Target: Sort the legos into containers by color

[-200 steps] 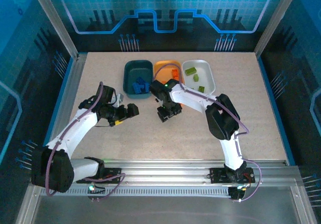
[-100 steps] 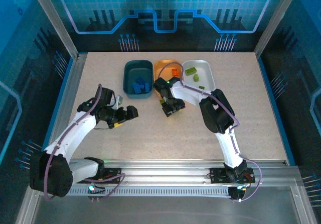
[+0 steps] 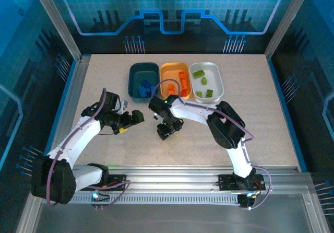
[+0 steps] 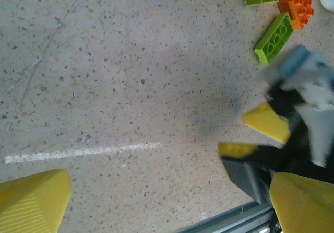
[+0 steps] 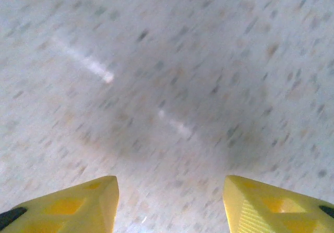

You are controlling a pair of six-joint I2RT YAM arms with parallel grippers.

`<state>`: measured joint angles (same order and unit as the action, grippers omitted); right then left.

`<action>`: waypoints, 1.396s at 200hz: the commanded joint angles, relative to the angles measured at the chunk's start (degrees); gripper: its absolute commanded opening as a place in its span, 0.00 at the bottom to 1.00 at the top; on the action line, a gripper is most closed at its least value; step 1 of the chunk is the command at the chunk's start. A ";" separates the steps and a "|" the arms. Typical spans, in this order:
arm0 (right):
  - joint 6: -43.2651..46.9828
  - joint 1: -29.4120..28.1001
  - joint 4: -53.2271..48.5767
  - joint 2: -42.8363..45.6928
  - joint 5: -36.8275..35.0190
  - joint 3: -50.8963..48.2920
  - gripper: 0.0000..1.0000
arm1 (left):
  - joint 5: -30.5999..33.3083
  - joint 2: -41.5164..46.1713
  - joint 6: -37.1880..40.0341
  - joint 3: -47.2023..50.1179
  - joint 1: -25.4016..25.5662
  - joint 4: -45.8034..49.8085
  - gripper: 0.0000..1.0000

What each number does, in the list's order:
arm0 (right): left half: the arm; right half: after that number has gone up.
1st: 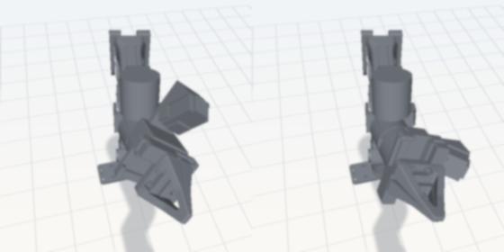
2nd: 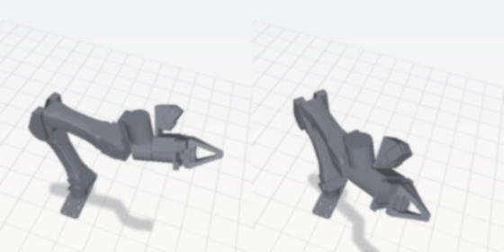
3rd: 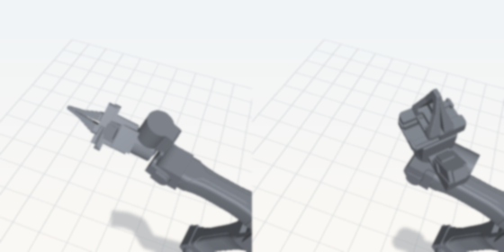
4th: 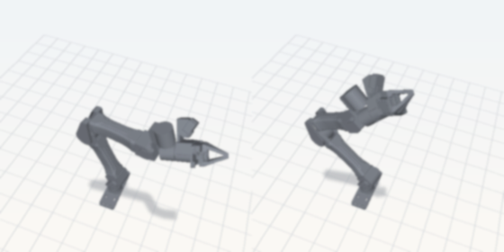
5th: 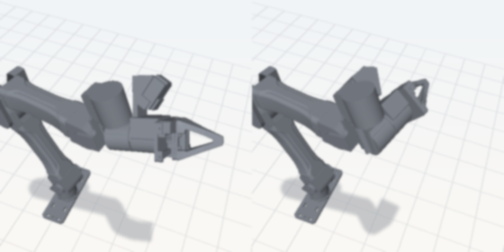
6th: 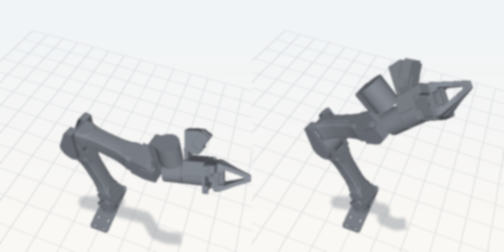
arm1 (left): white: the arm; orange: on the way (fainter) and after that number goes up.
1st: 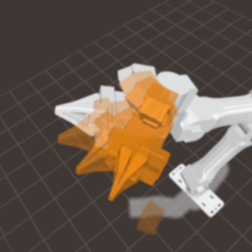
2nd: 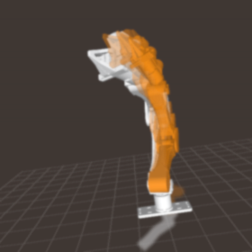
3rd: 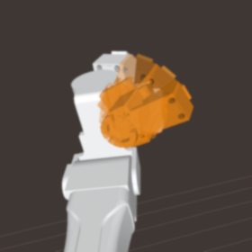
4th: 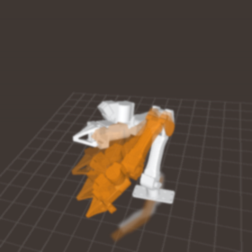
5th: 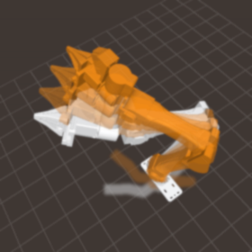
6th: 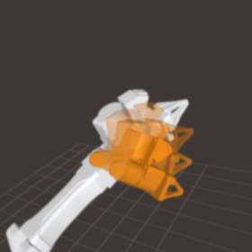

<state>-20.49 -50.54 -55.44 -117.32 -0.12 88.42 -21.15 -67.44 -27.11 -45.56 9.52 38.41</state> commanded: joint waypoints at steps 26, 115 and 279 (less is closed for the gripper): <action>-16.94 8.20 -2.83 5.29 -3.66 -1.48 0.59 | -1.70 -2.33 -0.88 -0.08 -0.51 -2.11 0.99; -36.23 11.81 1.83 -1.77 -4.17 3.47 0.67 | -1.18 -0.07 0.73 1.09 -0.65 -0.06 0.99; -38.57 14.42 3.58 -7.76 -10.30 5.28 0.50 | -0.91 0.59 3.52 0.76 -1.94 2.36 0.99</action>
<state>-60.03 -37.19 -52.36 -123.57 -9.67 93.49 -21.37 -68.01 -24.97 -45.15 8.67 39.18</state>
